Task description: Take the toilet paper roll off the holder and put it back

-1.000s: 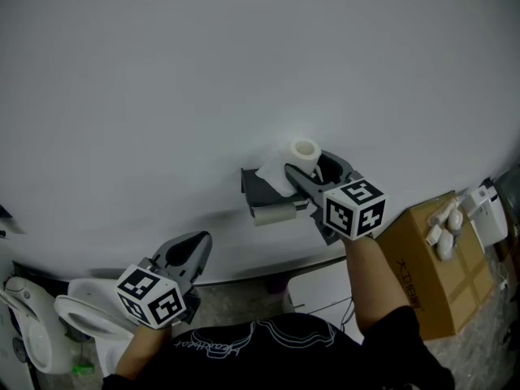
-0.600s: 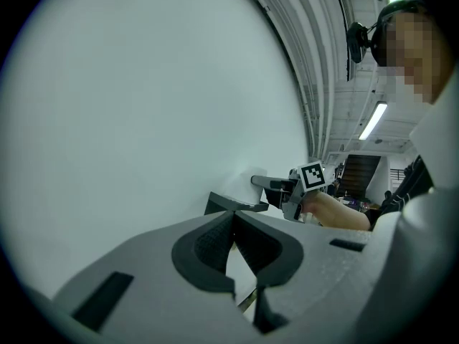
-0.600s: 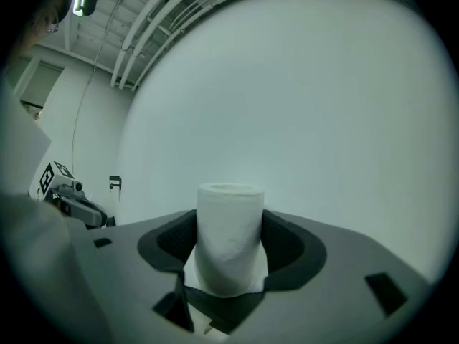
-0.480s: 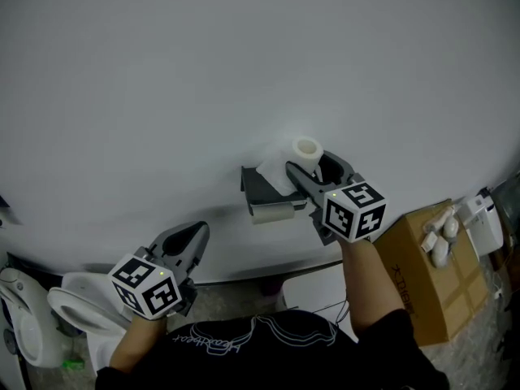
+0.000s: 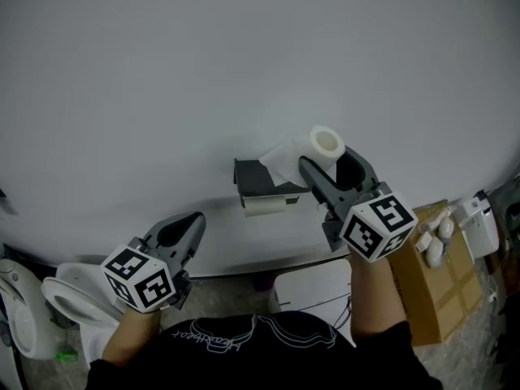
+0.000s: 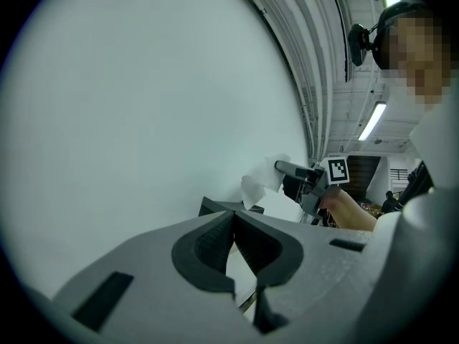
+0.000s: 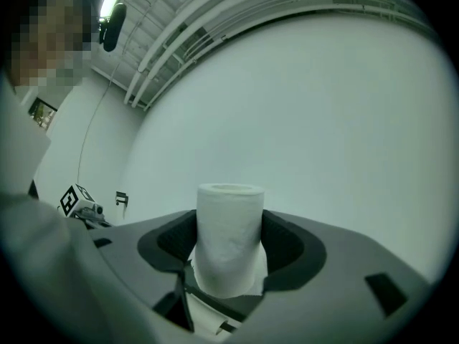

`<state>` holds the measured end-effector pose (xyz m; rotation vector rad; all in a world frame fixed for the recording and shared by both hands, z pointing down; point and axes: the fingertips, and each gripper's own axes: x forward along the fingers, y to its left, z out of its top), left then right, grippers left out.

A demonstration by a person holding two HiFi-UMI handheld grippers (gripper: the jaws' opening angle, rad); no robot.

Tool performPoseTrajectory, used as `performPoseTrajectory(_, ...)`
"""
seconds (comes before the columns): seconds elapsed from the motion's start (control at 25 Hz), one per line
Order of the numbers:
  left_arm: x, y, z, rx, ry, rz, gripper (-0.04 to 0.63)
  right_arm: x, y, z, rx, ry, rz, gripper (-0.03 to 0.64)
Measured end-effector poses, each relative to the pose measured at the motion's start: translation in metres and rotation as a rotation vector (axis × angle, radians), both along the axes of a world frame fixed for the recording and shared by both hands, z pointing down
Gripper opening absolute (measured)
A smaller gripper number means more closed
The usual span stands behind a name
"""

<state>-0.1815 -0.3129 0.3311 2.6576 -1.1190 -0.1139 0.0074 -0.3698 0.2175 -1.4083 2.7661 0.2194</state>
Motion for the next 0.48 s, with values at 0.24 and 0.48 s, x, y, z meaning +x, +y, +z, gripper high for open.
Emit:
performPoseTrajectory(0.24, 0.009, -0.006, 0.006, -0.021, -0.002, 0.020, 0.005, 0.004, 0.020, -0.010, 0.021, -0.011, -0.020, 0.279)
performPoseTrajectory(0.48, 0.039, 0.034, -0.004, -0.012, -0.011, 0.034, 0.005, 0.028, 0.075, -0.001, -0.001, -0.035, -0.055, 0.279)
